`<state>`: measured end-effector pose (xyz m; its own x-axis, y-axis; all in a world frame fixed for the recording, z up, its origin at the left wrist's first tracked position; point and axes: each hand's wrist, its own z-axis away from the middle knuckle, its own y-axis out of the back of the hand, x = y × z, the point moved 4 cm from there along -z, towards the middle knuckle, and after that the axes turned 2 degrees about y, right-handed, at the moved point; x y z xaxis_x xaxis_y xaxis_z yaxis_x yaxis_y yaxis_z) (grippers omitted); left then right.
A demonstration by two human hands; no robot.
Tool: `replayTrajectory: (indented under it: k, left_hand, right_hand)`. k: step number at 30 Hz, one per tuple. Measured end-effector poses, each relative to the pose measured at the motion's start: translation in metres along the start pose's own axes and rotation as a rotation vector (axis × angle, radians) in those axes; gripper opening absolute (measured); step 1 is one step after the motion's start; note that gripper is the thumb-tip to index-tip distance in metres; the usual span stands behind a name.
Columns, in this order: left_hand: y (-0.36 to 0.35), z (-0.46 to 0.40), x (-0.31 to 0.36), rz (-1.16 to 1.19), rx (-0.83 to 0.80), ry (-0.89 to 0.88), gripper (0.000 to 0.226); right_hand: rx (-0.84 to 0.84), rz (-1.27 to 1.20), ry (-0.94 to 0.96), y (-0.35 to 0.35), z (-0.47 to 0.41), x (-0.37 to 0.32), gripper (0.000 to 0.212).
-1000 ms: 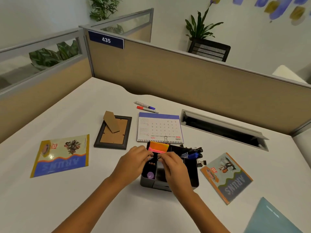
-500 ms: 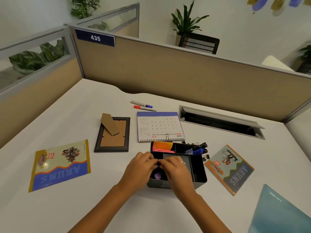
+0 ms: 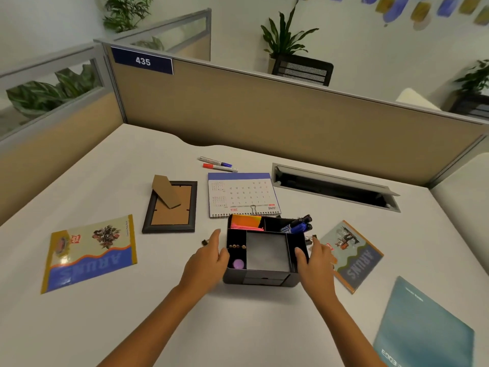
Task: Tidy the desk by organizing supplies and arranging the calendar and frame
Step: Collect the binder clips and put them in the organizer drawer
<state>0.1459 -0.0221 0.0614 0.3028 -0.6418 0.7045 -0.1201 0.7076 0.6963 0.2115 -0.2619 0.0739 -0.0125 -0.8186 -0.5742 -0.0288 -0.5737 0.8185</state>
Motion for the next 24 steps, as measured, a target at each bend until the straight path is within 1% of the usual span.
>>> replayTrajectory:
  k: [2, 5, 6, 10, 14, 18, 21, 24]
  left_hand:
    - [-0.006, -0.001, 0.002, -0.031, -0.038, 0.029, 0.047]
    - [-0.011, -0.001, 0.005, -0.013, -0.060, 0.054, 0.047]
    - [-0.012, 0.000, 0.005, -0.011, -0.059, 0.067, 0.047]
    - [-0.015, 0.005, 0.002, -0.061, -0.084, 0.060, 0.054]
    - [-0.015, 0.012, -0.003, -0.077, -0.108, 0.049, 0.056]
    - [-0.007, 0.026, -0.020, 0.007, -0.110, 0.098, 0.058]
    - [0.005, 0.041, -0.029, 0.073, -0.123, 0.108, 0.056]
    - [0.019, 0.056, -0.044, 0.093, -0.125, 0.122, 0.053]
  right_hand:
    - [-0.131, 0.055, -0.013, -0.003, 0.000, 0.009, 0.042]
    - [-0.231, -0.045, -0.041, -0.004, 0.002, 0.012, 0.010]
    - [-0.258, -0.072, -0.064, -0.005, 0.003, 0.013, 0.005]
    - [-0.290, -0.116, -0.108, -0.007, 0.004, 0.012, 0.014]
    - [-0.322, -0.124, -0.100, -0.007, 0.008, 0.012, 0.020]
    - [-0.344, -0.188, -0.064, -0.012, 0.021, 0.005, 0.022]
    - [-0.378, -0.225, -0.019, -0.018, 0.031, -0.002, 0.027]
    - [-0.417, -0.238, 0.020, -0.025, 0.041, -0.015, 0.027]
